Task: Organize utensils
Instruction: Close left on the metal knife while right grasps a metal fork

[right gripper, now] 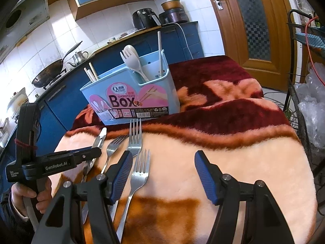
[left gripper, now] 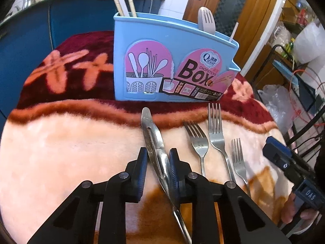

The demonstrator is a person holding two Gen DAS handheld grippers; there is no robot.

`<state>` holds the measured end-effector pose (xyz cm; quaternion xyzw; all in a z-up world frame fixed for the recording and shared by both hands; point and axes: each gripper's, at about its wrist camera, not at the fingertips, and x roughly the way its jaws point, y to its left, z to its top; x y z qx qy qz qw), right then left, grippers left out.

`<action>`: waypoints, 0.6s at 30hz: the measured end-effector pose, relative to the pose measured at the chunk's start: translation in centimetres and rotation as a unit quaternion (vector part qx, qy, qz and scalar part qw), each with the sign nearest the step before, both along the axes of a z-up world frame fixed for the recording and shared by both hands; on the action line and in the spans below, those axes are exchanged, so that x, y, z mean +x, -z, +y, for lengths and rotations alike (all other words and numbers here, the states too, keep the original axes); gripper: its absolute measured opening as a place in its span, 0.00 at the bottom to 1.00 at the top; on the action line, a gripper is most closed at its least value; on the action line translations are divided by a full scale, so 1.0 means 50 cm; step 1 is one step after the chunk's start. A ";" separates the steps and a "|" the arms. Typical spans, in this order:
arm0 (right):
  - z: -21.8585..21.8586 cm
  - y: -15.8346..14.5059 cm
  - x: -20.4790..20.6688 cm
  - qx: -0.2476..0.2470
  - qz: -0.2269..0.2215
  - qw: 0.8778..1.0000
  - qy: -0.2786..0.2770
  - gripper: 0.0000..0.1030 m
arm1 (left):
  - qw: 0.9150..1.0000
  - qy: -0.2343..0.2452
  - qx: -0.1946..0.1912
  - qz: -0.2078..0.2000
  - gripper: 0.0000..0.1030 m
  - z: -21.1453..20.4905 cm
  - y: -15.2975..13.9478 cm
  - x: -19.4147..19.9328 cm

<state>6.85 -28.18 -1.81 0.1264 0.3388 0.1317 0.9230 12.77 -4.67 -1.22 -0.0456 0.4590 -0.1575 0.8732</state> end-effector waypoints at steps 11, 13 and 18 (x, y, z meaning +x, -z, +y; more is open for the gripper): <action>0.030 0.011 0.019 -0.012 0.031 0.999 -0.029 0.57 | 0.998 -0.013 -0.064 -0.022 0.04 0.042 -0.021 -0.015; 0.037 0.019 0.029 -0.016 0.044 0.998 -0.037 0.52 | 0.997 -0.016 -0.069 -0.031 0.04 0.050 -0.030 -0.019; 0.059 0.029 0.048 -0.030 0.060 0.996 -0.057 0.40 | 0.995 -0.022 -0.075 -0.054 0.04 0.062 -0.048 -0.029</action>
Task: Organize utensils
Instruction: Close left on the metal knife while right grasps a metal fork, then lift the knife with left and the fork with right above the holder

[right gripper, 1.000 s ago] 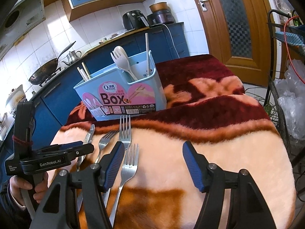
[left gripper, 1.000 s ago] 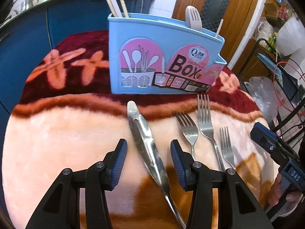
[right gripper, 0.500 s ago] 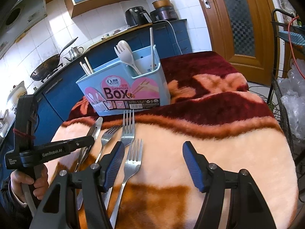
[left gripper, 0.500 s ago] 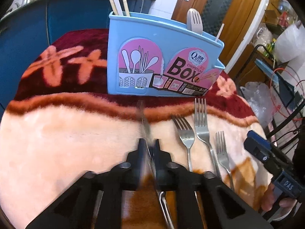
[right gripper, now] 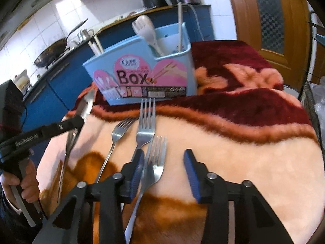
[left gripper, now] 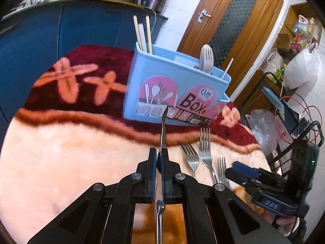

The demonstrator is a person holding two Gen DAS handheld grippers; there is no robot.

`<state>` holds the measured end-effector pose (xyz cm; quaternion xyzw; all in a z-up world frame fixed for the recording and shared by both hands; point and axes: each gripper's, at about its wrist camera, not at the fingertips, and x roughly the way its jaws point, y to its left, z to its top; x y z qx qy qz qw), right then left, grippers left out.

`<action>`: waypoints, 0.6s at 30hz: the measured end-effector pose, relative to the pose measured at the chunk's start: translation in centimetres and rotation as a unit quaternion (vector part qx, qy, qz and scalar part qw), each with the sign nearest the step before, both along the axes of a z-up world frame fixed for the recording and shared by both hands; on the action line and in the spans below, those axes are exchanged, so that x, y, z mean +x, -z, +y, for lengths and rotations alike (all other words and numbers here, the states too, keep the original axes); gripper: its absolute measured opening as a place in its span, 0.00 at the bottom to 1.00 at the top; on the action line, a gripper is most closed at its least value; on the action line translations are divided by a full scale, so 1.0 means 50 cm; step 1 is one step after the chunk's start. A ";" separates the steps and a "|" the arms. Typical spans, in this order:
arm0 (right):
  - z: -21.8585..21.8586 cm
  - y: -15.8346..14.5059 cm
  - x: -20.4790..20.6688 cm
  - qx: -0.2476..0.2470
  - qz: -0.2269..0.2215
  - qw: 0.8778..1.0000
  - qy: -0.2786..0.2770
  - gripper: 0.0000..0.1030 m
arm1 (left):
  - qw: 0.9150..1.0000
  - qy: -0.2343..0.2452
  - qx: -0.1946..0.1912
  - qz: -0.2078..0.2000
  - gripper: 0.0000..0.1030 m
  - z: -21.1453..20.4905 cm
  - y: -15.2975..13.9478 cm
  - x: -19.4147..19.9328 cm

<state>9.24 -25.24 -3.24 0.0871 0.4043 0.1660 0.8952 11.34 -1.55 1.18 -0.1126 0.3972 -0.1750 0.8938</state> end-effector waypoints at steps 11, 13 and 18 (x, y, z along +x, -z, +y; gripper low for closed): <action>-0.012 -0.007 -0.001 0.072 -0.003 0.997 -0.031 0.04 | 0.999 -0.008 -0.022 -0.036 0.04 0.027 -0.032 -0.009; -0.013 -0.018 -0.010 0.077 -0.021 0.996 -0.029 0.03 | 0.999 -0.009 -0.024 -0.046 0.04 0.029 -0.040 -0.011; -0.004 -0.067 -0.042 0.066 -0.088 0.994 -0.026 0.03 | 0.996 -0.016 -0.027 -0.078 0.04 0.032 -0.066 -0.019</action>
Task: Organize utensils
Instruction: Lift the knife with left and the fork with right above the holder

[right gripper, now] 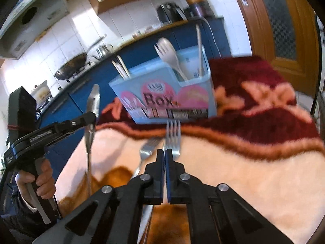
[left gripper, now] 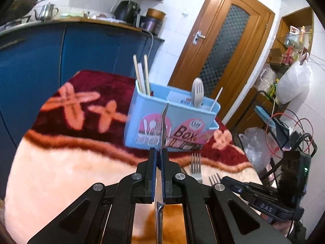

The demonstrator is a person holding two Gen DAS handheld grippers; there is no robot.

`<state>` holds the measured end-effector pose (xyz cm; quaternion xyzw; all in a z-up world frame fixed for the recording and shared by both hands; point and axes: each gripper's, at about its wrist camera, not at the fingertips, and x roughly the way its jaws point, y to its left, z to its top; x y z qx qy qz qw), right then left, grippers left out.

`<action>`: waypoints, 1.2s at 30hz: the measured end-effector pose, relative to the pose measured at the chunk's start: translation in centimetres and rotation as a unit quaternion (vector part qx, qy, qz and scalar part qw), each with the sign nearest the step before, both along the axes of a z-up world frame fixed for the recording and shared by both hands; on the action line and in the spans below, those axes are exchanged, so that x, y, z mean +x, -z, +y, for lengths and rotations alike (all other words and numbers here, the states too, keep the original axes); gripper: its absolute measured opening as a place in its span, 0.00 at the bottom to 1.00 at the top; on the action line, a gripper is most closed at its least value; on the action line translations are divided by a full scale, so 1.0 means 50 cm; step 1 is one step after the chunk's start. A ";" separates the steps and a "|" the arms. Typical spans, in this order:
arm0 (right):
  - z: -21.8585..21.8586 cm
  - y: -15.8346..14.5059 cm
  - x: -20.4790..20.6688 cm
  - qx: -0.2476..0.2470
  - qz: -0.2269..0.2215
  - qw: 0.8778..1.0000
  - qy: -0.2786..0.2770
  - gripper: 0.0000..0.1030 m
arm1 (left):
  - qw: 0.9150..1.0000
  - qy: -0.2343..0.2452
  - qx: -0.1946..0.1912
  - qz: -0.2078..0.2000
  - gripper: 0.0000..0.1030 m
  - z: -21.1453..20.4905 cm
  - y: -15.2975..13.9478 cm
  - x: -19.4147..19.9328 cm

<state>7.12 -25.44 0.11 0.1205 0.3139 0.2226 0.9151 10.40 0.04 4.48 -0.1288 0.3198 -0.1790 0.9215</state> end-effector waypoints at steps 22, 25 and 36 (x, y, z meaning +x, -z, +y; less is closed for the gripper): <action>-0.013 -0.168 -0.028 -0.064 -0.203 0.970 0.116 0.03 | 0.979 -0.080 0.014 -0.188 0.03 -0.005 -0.180 0.033; -0.019 -0.186 -0.013 -0.070 -0.214 0.967 0.122 0.03 | 0.971 -0.107 0.017 -0.215 0.03 -0.004 -0.202 0.050; -0.026 -0.226 0.019 -0.083 -0.243 0.957 0.135 0.02 | 0.956 -0.143 -0.009 -0.256 0.03 0.001 -0.225 0.123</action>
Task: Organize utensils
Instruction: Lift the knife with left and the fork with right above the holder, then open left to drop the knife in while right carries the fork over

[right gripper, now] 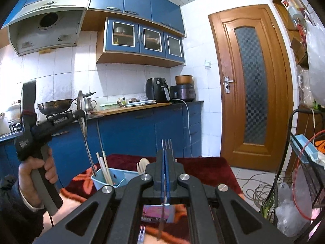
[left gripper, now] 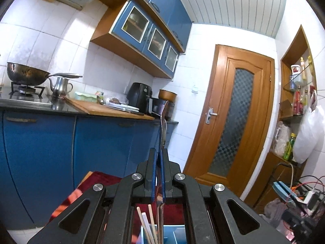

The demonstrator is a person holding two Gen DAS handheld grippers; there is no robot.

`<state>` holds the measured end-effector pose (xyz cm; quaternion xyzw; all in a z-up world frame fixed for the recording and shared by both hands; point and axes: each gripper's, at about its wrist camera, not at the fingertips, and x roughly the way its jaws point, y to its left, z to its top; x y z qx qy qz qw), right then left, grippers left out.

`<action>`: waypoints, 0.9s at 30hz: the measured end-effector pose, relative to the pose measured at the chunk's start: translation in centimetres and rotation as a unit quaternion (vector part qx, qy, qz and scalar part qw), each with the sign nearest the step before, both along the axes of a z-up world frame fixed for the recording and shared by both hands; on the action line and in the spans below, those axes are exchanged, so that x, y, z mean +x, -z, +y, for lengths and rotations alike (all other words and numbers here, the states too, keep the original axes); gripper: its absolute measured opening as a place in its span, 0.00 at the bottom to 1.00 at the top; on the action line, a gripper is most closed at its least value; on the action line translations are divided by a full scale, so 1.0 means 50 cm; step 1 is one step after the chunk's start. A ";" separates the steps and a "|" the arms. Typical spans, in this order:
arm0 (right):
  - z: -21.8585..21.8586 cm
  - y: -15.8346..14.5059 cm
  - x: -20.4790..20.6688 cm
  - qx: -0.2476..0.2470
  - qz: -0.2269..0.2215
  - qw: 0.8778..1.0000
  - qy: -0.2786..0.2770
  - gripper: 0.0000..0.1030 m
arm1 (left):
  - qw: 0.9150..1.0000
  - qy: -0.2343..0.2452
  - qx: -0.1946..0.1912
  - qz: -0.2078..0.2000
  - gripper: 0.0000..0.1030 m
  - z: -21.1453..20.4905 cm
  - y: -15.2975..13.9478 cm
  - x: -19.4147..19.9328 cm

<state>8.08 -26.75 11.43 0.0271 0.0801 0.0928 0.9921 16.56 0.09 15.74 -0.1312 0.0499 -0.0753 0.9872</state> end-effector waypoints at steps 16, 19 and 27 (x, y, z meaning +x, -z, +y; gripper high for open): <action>-0.017 0.023 0.056 0.016 0.043 0.999 0.007 0.02 | 0.998 -0.003 0.016 0.057 0.03 -0.016 0.126 0.056; -0.039 0.041 0.078 0.029 0.075 0.997 0.011 0.02 | 0.997 0.004 0.022 0.073 0.03 -0.023 0.141 0.063; -0.083 0.102 0.137 0.052 0.153 0.987 0.022 0.04 | 0.993 0.024 0.036 0.113 0.05 -0.034 0.164 0.073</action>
